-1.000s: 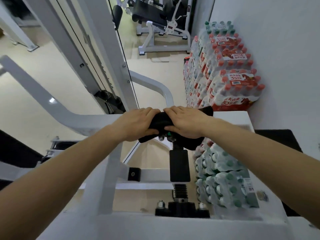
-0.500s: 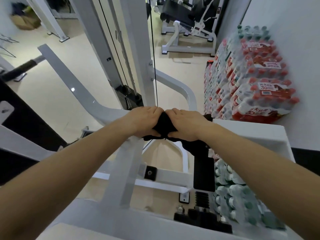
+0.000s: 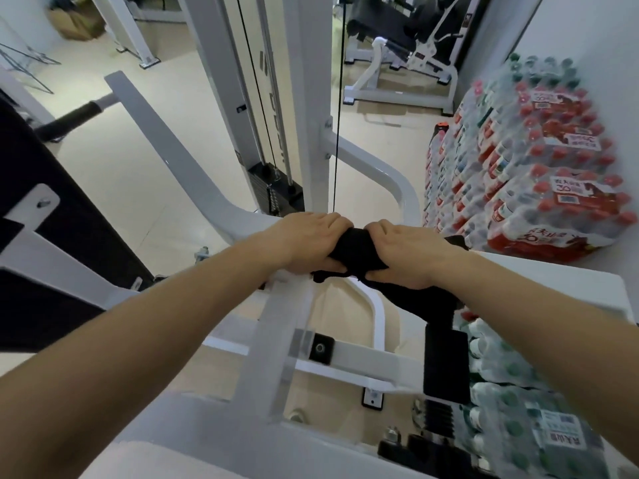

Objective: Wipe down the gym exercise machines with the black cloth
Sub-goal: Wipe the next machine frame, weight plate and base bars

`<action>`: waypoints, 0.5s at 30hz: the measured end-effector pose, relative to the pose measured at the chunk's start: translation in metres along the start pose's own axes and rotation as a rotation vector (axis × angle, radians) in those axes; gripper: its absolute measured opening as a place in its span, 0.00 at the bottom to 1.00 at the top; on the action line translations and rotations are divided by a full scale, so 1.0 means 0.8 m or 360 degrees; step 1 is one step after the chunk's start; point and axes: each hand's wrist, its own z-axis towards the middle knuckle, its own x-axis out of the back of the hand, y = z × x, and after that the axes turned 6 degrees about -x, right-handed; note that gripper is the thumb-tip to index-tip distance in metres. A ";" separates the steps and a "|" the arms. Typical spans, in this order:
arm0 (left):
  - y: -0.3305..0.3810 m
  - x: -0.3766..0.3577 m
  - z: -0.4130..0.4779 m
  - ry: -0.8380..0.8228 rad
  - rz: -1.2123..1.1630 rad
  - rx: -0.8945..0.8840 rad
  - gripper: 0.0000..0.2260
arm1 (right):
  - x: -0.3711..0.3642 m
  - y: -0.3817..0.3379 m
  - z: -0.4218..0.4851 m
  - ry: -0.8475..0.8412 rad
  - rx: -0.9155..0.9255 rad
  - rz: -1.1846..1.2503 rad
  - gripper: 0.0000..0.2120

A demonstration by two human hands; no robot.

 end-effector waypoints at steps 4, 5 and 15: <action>-0.024 0.013 -0.013 -0.0266 -0.0137 0.0150 0.28 | 0.005 -0.022 0.024 0.0011 0.0085 0.0075 0.30; -0.029 0.017 -0.017 -0.0302 -0.0166 0.0177 0.27 | 0.007 -0.026 0.029 -0.0008 0.0104 0.0101 0.31; -0.116 0.022 -0.109 -0.0415 0.0216 0.0319 0.28 | 0.028 -0.113 0.101 0.0059 0.0247 0.0298 0.29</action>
